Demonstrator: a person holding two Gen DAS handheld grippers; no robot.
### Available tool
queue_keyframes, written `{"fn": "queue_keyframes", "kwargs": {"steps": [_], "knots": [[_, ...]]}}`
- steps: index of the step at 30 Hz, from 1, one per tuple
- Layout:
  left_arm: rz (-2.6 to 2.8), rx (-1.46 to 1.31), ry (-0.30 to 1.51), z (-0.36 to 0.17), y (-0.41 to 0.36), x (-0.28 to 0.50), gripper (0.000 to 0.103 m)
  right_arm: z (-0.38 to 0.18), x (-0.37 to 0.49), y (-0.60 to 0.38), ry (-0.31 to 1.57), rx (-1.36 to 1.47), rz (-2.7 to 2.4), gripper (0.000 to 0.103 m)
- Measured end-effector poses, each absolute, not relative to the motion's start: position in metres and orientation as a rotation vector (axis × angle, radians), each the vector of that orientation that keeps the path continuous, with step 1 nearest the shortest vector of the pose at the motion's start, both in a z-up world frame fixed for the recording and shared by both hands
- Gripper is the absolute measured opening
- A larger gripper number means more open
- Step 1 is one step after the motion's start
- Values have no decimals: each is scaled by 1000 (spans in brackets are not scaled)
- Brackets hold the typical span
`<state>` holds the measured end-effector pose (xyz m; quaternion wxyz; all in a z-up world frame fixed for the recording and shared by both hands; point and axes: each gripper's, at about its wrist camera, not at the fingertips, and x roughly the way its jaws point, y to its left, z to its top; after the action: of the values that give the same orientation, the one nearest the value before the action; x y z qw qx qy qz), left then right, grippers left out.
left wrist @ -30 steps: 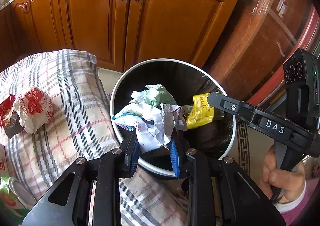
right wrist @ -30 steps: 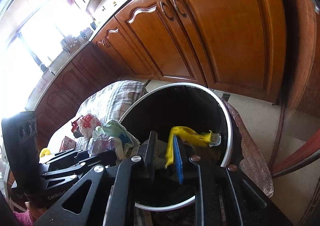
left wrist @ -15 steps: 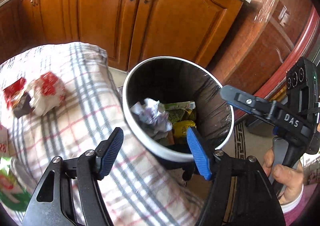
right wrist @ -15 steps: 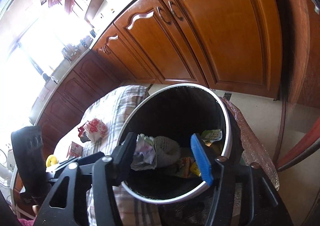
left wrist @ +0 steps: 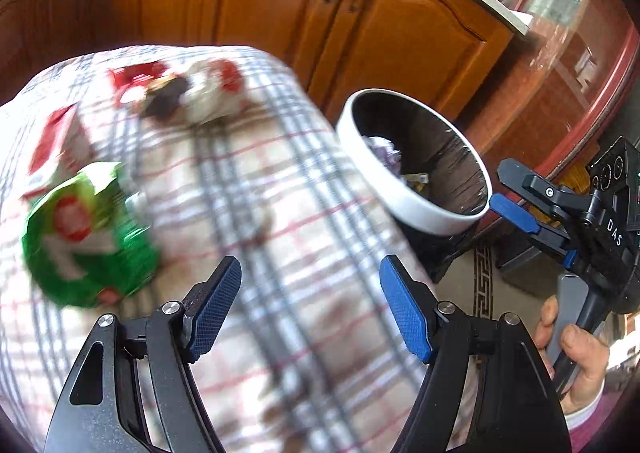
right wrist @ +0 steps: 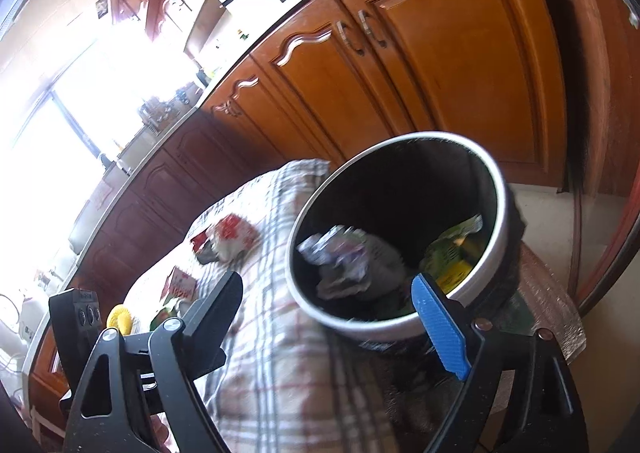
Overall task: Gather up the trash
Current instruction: 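Move both open tools back over the table toward the remaining trash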
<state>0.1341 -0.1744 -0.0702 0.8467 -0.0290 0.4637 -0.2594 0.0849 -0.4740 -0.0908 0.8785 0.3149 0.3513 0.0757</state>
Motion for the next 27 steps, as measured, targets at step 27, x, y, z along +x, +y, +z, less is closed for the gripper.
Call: {"fn": "queue_keyframes", "kwargs": {"steps": [27], "knots": [[-272, -166, 931, -75, -14, 114, 73, -95, 115, -311, 874, 515, 465, 91]]}}
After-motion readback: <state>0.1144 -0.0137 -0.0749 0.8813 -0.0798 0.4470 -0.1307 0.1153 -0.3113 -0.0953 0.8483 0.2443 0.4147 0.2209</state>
